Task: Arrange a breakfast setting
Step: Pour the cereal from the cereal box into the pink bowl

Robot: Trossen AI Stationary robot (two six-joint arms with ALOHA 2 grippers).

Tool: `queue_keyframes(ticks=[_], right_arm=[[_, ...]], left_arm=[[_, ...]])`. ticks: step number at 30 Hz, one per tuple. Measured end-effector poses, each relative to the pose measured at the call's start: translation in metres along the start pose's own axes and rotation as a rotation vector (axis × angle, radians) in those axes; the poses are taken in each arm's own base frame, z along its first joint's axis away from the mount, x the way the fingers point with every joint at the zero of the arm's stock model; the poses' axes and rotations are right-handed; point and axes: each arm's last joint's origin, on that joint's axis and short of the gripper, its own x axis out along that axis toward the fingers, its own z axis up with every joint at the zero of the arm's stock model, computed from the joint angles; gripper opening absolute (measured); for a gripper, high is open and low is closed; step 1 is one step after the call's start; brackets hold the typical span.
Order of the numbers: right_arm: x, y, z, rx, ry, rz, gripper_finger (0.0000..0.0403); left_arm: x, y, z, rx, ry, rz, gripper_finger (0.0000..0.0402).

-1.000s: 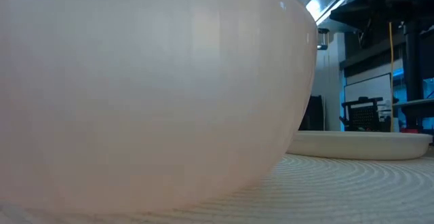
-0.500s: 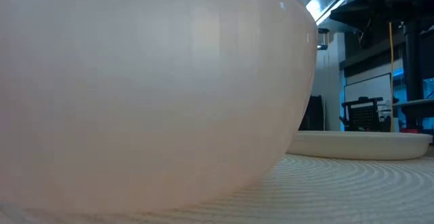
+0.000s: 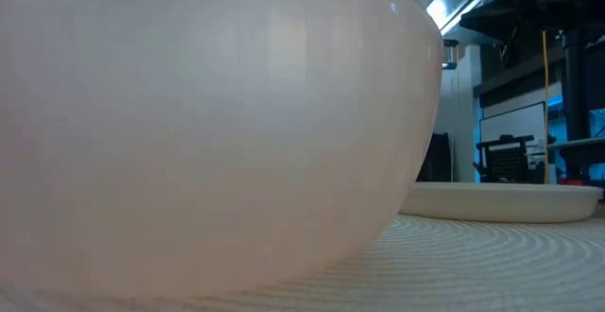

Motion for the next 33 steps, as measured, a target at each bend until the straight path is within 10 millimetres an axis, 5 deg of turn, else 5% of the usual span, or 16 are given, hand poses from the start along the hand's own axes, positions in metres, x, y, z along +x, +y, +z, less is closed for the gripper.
queue_keyframes(ticks=[12,33], right_arm=[[0.000,0.000,0.000,0.000,0.000,0.000,0.0037],[0.000,0.000,0.000,0.001,0.002,-0.001,0.0037]], left_arm=[[0.005,-0.019,0.003,0.148,0.019,-0.013,0.0113],[0.066,-0.085,0.027,0.416,0.171,0.127,0.0113]])
